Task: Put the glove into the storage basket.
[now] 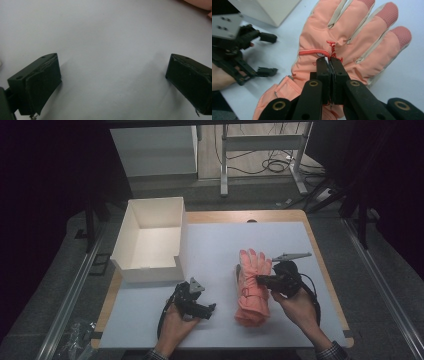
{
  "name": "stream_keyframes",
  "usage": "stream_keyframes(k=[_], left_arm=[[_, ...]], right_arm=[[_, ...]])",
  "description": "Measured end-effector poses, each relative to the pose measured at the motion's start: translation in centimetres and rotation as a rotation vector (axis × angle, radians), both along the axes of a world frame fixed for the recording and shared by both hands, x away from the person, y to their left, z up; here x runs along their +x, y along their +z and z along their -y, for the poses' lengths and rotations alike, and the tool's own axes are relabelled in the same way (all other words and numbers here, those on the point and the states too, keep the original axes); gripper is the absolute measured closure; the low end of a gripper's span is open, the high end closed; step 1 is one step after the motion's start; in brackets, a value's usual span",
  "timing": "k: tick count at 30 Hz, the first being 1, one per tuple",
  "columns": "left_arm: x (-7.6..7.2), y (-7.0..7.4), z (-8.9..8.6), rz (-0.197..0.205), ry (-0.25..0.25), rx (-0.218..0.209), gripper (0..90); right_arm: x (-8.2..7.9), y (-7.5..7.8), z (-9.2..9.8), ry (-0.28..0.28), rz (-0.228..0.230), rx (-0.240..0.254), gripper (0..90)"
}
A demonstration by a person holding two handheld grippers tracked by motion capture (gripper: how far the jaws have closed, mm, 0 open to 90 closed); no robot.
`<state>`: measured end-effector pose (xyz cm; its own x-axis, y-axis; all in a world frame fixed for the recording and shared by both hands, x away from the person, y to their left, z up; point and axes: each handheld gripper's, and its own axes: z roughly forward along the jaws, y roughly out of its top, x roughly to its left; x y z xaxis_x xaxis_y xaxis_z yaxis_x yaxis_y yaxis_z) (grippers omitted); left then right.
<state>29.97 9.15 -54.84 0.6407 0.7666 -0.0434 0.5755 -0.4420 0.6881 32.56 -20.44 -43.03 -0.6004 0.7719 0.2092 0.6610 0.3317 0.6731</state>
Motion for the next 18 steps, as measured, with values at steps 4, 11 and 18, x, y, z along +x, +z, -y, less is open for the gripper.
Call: stream_keyframes(k=[4,11,18], left_arm=[[0.0,0.0,0.0,0.002,-0.003,0.004,0.0],[0.0,0.0,0.0,0.000,0.001,0.000,0.0],[0.0,0.0,0.0,0.000,0.001,0.000,0.0]], right_arm=[[0.0,-1.4,-0.3,-0.016,-0.013,-0.009,85.9],[-0.5,-3.2,-1.2,-0.021,0.025,-0.071,81.9],[-0.7,-3.7,-1.7,0.011,0.061,-0.097,75.5]])
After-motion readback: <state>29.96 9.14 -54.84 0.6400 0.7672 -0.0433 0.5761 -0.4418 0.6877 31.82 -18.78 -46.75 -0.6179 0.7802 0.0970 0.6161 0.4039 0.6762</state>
